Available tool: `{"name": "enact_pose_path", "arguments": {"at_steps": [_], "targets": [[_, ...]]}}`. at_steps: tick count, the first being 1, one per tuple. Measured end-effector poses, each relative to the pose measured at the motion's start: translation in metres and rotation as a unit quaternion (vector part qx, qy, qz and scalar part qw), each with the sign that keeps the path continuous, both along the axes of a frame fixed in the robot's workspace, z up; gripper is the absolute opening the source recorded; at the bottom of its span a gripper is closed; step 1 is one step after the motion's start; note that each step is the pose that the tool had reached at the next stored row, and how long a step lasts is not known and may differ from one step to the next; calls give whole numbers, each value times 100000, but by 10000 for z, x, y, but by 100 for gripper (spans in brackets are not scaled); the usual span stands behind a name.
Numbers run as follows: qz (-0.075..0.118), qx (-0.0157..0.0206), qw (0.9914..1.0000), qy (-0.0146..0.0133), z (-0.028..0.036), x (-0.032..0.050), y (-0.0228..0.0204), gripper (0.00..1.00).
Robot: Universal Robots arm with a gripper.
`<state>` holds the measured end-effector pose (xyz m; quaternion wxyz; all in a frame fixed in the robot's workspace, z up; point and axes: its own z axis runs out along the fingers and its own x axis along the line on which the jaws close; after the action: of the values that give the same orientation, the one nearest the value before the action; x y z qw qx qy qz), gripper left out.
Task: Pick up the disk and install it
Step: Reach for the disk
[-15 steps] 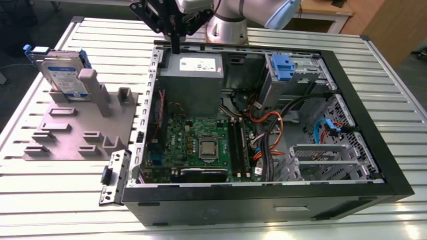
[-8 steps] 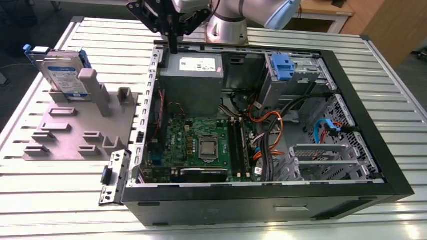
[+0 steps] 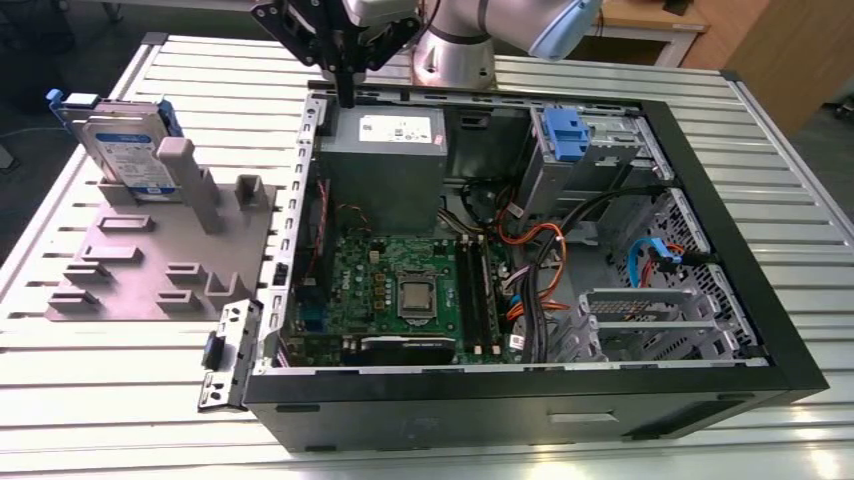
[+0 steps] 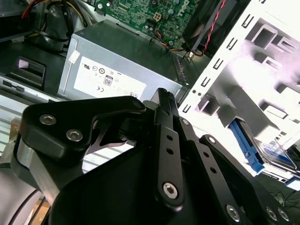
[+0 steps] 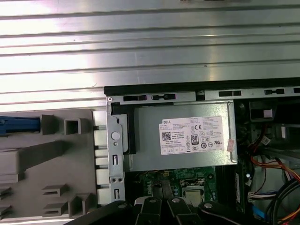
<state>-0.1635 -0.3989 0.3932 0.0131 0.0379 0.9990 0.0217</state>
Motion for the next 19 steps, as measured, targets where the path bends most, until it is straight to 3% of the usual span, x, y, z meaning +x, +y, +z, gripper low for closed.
{"name": "enact_pose_path", "arguments": {"at_steps": [19], "targets": [[3, -3, 100000, 4, 0, -93, 0, 11]]}}
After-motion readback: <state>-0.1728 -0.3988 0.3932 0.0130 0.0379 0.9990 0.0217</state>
